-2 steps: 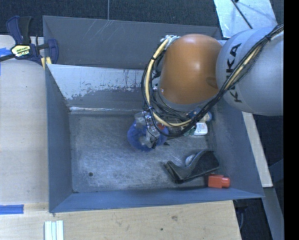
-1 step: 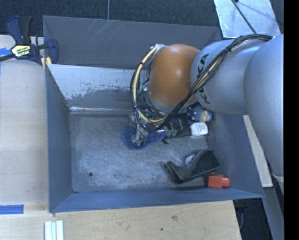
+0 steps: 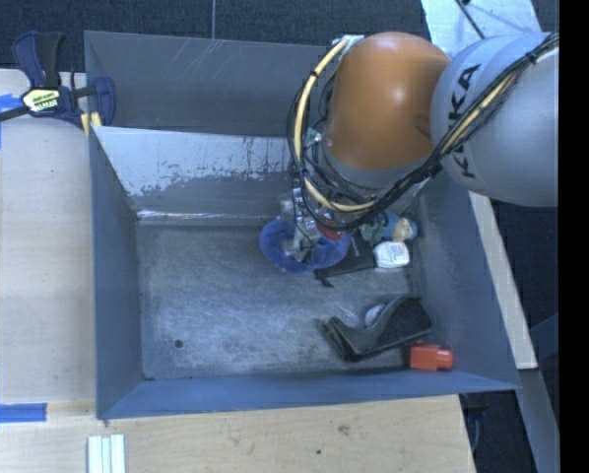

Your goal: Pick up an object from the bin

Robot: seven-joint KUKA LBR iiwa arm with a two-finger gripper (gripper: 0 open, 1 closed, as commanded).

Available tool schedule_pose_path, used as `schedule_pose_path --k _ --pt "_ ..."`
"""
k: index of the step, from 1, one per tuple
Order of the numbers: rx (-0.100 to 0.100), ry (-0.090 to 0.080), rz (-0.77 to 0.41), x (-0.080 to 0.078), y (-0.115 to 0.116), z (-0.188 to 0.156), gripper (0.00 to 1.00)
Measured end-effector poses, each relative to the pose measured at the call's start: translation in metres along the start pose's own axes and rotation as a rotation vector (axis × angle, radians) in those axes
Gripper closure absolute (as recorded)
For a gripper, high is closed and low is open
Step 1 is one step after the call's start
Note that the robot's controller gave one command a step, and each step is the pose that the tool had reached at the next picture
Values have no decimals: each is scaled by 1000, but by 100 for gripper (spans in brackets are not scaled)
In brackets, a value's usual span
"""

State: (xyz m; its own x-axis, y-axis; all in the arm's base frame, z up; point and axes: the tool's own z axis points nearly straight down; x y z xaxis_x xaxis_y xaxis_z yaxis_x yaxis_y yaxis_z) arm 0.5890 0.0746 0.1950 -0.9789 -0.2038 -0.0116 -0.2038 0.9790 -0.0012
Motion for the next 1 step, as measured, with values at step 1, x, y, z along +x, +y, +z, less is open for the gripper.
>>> schedule_pose_path --k 1 --pt "0 1 -306 7 -4 -71 100"
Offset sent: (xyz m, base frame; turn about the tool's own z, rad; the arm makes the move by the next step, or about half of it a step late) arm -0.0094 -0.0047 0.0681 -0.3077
